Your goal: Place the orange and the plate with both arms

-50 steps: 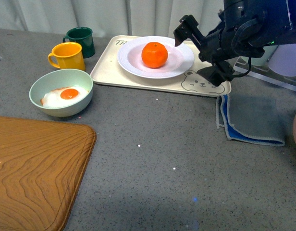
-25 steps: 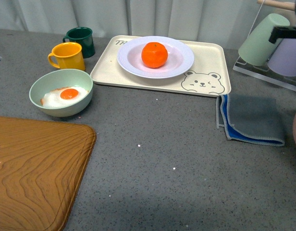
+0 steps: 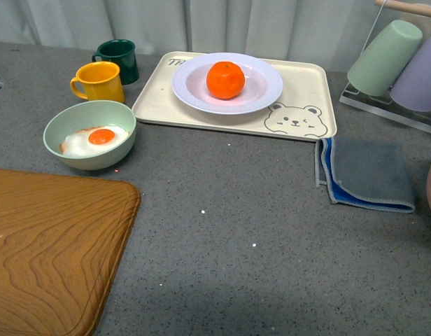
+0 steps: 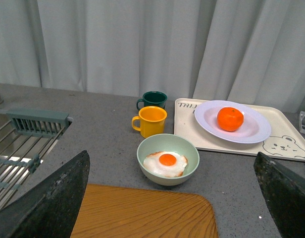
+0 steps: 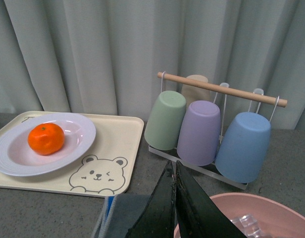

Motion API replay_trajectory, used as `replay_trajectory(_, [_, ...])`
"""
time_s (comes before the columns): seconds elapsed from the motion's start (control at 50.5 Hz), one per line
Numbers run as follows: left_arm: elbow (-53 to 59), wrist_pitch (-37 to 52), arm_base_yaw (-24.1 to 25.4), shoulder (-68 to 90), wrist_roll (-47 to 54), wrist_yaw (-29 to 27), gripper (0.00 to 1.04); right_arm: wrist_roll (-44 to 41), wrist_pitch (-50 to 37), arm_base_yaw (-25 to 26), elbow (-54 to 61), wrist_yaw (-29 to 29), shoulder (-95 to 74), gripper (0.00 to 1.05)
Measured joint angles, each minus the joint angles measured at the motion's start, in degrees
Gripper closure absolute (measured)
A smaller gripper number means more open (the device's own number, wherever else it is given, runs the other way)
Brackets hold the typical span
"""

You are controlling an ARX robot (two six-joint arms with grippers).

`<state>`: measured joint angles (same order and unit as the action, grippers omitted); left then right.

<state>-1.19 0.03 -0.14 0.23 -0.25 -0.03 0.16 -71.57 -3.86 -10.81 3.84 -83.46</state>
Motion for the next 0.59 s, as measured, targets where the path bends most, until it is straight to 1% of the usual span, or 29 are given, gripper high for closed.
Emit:
replay_trajectory(0.02, [0.0, 0.0, 0.0, 0.0, 0.0, 0.0, 0.07, 0.0, 0.44, 0.11, 0.55, -0.15, 1.01, 1.04])
replay_trajectory(0.059, [0.0, 0.0, 0.0, 0.0, -0.02, 0.02, 0.07, 0.0, 1.81, 1.68, 1.79, -2.93, 3.52, 1.04])
replay_trajectory(0.139, [0.0, 0.0, 0.0, 0.0, 0.0, 0.0, 0.07, 0.02, 9.84, 3.61, 3.15, -3.45, 12.2, 1.04])
replay_trajectory(0.218, [0.0, 0.0, 0.0, 0.0, 0.0, 0.04, 0.07, 0.0, 12.98, 3.76, 4.9, -3.56, 18.14, 1.04])
replay_trajectory(0.475, [0.0, 0.0, 0.0, 0.0, 0.0, 0.02, 0.07, 0.0, 20.7, 3.76, 7.98, -3.72, 28.87, 1.04])
replay_trajectory(0.594, [0.0, 0.0, 0.0, 0.0, 0.0, 0.02, 0.07, 0.0, 25.59, 3.76, 9.16, -3.72, 34.91, 1.04])
